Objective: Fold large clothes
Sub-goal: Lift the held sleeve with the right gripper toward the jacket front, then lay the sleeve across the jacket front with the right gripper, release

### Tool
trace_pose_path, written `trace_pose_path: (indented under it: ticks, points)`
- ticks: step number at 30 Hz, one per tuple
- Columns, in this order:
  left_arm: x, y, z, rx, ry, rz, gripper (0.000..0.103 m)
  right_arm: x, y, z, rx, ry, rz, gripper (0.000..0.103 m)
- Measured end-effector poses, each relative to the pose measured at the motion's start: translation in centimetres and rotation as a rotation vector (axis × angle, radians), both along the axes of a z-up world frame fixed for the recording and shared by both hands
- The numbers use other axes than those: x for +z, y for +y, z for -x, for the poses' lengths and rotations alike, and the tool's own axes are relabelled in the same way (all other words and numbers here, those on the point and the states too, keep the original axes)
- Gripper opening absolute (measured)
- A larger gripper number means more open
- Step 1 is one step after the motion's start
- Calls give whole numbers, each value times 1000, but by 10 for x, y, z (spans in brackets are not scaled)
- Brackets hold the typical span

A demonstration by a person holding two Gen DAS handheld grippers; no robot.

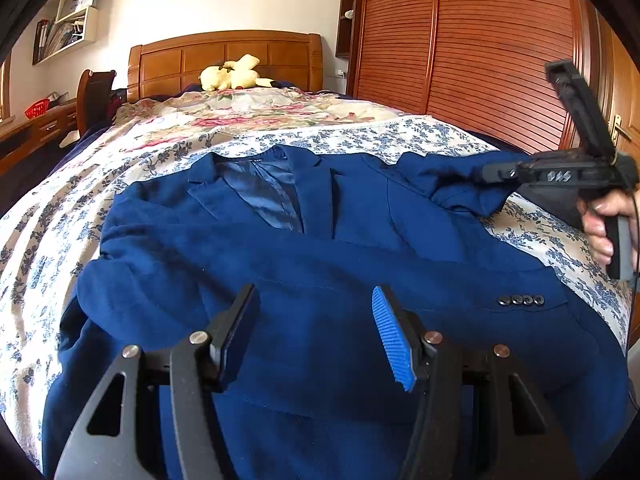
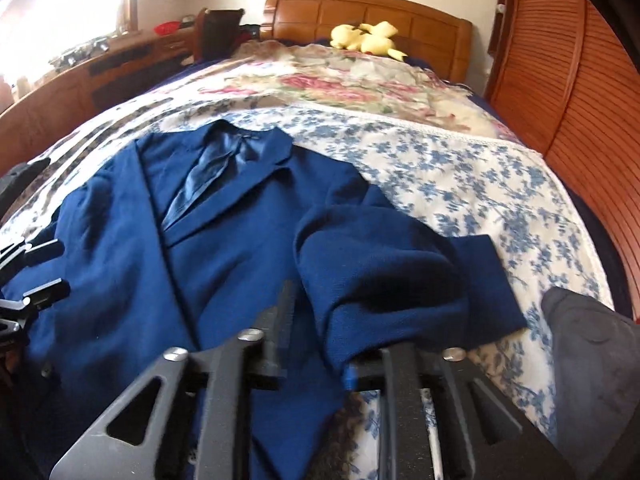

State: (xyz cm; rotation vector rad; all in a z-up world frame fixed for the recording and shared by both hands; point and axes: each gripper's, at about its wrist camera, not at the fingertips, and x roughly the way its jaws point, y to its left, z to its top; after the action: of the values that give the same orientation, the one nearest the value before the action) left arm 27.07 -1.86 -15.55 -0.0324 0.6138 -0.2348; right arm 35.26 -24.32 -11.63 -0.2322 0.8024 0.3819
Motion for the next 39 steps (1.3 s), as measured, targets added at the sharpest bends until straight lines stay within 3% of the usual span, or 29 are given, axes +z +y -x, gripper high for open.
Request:
trace_pose_path:
  ticks: [2,8,17,21,25,30,39]
  points:
    - [0,0,-1,-1,2,-3,58,11,-10,3,-15,-21,-25,43]
    - [-1,0,0,-2,1,-6,58,28,-32,-1,-61,-33,-40,45]
    - [-1,0,-1,-4,3,-7,58,-13,-20,28,-14,140,-16,48]
    - [-1,0,-1,-4,4,-7,58,-5,-21,48,-7,117,-31,49]
    - [-1,-1,0,-4,4,-11,58,21,-33,50,-48,20,-25,53]
    - [-1,-1,0,-4,1,-16,58,27,-62,7,-165,-14,-10,56]
    - [-1,-2,0,-7,-2,-25,58,-38,-115,-90,-381,80,124,56]
